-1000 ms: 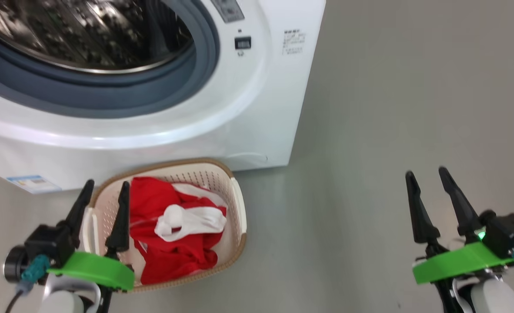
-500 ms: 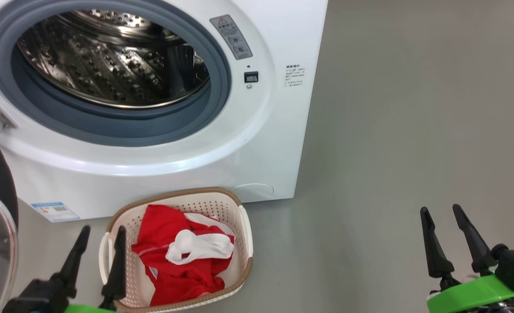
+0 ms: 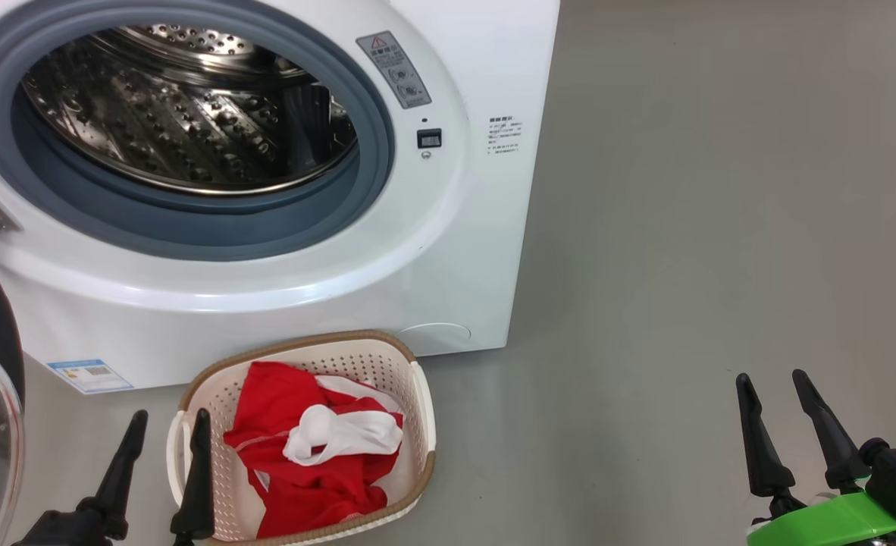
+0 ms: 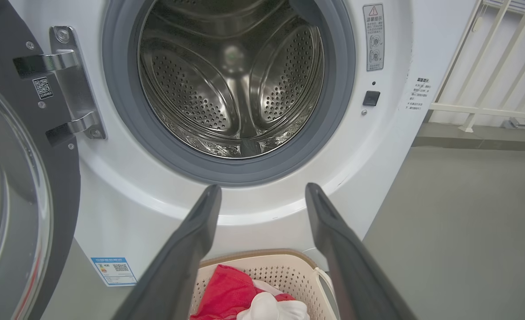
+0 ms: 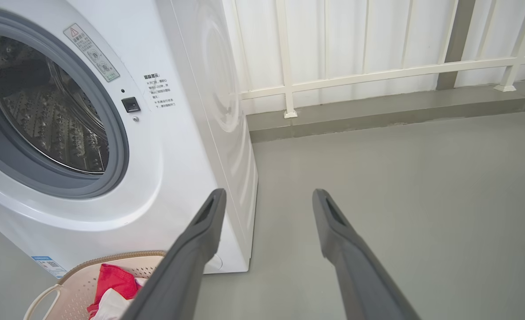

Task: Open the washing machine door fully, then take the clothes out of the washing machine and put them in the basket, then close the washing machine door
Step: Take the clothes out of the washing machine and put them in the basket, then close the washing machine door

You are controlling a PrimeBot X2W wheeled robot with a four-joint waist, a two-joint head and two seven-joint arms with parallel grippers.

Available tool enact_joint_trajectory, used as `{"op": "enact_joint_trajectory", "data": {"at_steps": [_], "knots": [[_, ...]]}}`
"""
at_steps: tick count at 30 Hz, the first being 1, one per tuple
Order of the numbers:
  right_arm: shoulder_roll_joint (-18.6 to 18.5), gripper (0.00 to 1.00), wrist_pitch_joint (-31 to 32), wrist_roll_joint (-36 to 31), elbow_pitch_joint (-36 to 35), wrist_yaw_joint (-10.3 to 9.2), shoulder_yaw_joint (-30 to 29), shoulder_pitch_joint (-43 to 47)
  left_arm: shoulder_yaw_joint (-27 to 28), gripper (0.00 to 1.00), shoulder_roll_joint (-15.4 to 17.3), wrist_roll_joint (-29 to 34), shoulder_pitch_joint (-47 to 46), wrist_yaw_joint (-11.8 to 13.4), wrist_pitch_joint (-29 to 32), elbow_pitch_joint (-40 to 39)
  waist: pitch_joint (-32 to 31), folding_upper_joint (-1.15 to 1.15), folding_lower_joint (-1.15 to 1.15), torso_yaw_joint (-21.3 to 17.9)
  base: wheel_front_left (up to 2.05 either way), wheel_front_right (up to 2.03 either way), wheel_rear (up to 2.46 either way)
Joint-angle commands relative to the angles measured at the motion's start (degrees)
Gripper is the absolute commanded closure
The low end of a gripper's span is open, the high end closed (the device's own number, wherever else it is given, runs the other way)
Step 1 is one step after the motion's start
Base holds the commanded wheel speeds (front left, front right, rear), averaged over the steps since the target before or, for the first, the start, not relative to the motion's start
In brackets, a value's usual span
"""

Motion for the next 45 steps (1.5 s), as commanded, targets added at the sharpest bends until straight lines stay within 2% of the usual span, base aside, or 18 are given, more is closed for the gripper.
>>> {"op": "enact_joint_trajectory", "data": {"at_steps": [1, 17, 34, 45], "knots": [[-0.7, 0.0, -0.4, 0.0, -1.6, 0.43, 1.1, -1.2, 1.8, 0.0, 0.8, 0.7, -0.9, 0.0, -0.3, -1.7, 0.1, 0.0, 0.0, -0.1, 0.0, 0.0, 0.0], [-0.6, 0.0, -0.4, -0.1, -1.4, 0.43, 1.4, -1.7, 2.2, 0.0, 0.9, 0.7, -1.3, 0.0, -0.3, -1.5, 0.1, 0.0, 0.0, 0.0, -0.08, 0.08, 0.0], [-0.5, 0.0, -0.4, 0.1, -1.4, 0.43, 1.3, -2.1, 2.3, 0.0, 0.9, 0.7, -1.6, 0.0, -0.3, -2.0, 0.3, 0.0, 0.0, 0.4, -1.23, 1.22, 0.0], [-0.4, 0.0, -0.4, 0.0, -1.3, 0.43, 1.2, -2.0, 2.5, 0.0, 0.6, 0.7, -1.6, 0.0, -0.3, -2.1, 0.1, 0.0, 0.0, 0.6, -0.19, 0.19, 0.0]]}}
